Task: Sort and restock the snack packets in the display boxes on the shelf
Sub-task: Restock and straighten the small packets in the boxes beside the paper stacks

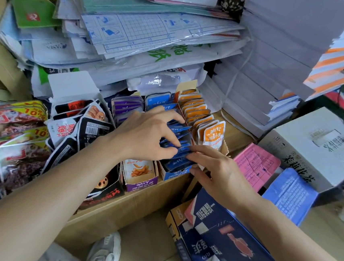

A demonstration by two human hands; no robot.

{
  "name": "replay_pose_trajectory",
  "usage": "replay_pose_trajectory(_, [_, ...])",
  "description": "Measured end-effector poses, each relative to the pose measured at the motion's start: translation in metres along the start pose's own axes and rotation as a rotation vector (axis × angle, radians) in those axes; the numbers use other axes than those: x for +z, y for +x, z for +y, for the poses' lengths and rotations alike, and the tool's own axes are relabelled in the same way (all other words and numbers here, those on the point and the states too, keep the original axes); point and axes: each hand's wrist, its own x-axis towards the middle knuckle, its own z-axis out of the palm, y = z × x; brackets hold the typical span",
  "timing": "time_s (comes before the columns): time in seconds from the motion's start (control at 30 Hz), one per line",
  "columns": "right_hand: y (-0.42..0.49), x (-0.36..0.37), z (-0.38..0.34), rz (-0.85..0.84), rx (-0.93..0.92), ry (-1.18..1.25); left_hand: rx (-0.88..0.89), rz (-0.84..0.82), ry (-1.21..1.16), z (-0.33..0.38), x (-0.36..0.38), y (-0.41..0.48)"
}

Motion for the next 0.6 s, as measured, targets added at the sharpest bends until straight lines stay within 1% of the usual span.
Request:
replay_pose_trajectory(0.13, [-0.001, 0.000, 0.001, 0.011, 0.001, 0.004, -0.048, -0.020, 0.131, 0.006, -0.003, 0.003])
replay_pose_trajectory(0.23, [-0.001, 0.000, 0.002, 0.018, -0.003, 0.007, -0.085, -0.015, 0.185, 0.011, -0.005, 0.004])
replay_pose_trajectory(0.37, [0.001, -0.002, 0.001, 0.045, -0.009, 0.044, -0.136, 0.001, 0.211, 0.014, -0.004, 0.004])
replay_pose_trajectory(0.5, [0.003, -0.004, 0.000, 0.053, -0.014, 0.059, -0.171, 0.035, 0.185, 0.012, -0.005, 0.003])
replay_pose_trajectory(0.6, [0.003, -0.004, 0.000, 0.052, -0.008, 0.062, -0.163, 0.008, 0.191, 0.013, -0.008, 0.004])
